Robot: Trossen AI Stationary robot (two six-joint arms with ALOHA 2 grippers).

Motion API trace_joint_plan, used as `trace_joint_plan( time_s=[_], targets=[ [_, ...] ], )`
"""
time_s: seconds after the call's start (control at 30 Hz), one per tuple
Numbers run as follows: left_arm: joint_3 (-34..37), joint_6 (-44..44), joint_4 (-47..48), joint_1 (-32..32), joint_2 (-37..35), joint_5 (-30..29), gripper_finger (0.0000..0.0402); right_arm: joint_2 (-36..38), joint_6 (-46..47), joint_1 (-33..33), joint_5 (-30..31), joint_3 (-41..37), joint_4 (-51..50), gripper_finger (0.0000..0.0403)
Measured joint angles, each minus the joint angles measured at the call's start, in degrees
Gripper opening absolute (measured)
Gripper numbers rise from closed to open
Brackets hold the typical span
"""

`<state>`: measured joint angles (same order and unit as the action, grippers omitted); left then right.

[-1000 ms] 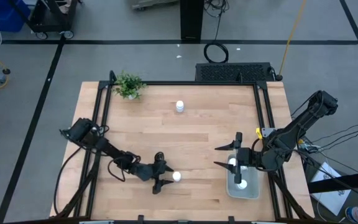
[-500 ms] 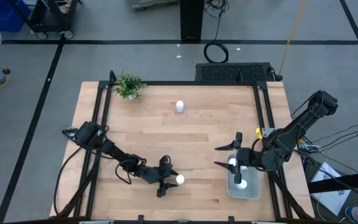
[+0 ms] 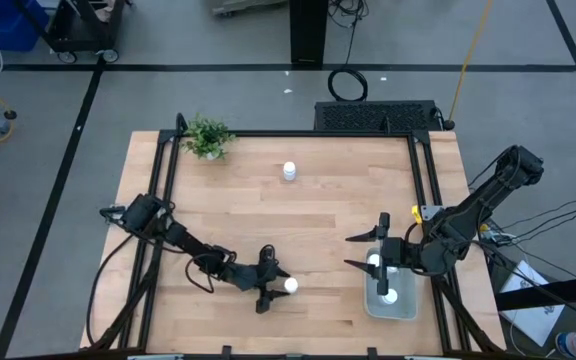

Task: Pick and place pill bottles into a basket
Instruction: Put the white pill bottle into the gray bin

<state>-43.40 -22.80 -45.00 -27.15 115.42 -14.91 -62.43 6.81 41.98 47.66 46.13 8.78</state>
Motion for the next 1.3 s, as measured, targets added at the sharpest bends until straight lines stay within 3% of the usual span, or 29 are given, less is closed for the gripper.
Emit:
trace_joint_plan(
  time_s=[0.23, 0.53, 0.83, 1.3],
  targets=[
    [-4.31, 0.88, -1.92, 0.62, 5.29, 2.71, 0.0269, -0.02, 0.00, 0.00, 0.05, 0.04, -0.01, 0.0226],
    [-5.92, 1.22, 0.80, 0.94, 5.81, 4.05, 0.0266, -0.02, 0.00, 0.00, 0.04, 0.09, -0.39, 0.0226],
    [-5.90, 0.87, 1.58, 1.48, 5.86, 5.06, 0.0178, -0.02, 0.00, 0.00, 0.04, 0.09, -0.42, 0.0226],
    [-5.64, 4.68, 10.96, 3.67, -2.88, 7.18, 0.0191, -0.02, -0.02, 0.00, 0.11, -1.36, 0.49, 0.0226]
  ],
)
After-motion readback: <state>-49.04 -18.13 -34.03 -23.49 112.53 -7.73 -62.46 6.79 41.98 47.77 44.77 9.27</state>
